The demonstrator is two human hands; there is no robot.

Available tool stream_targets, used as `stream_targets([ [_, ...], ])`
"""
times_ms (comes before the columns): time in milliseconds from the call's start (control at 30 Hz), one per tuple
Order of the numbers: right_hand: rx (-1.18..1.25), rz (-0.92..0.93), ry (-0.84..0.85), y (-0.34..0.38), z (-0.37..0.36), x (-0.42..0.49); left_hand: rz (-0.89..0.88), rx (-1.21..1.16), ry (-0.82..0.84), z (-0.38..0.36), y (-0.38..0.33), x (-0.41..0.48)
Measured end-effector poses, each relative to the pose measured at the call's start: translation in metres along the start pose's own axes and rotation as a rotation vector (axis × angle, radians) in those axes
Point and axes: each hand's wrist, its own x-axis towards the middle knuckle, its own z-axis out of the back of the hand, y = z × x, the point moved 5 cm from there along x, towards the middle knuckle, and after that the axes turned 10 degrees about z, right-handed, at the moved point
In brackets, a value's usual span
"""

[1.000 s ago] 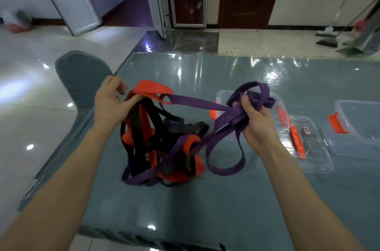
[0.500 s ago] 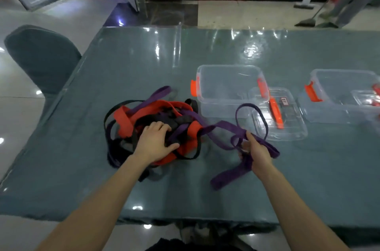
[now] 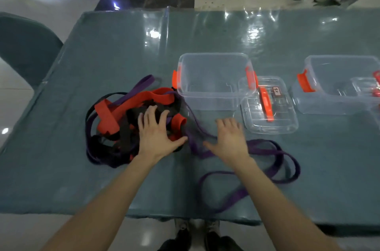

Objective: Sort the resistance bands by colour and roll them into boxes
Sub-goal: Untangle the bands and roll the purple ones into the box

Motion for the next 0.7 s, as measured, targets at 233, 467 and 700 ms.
stream_targets([
  [233,0.147,-0.006,0.396,0.030,-0.083,0.060,0.164,0.226,0.093,-0.011,0.011,0.013],
  [467,0.359,0.232,0.387,0.065,-0.057,0.079,0.285,-0.218,-0.110,0.091,0.101,0.022],
  [700,0.680,0.391,0.032,0.128,0.089,0.132,0.329,-0.447,-0.487,0.227,0.138,0.044],
])
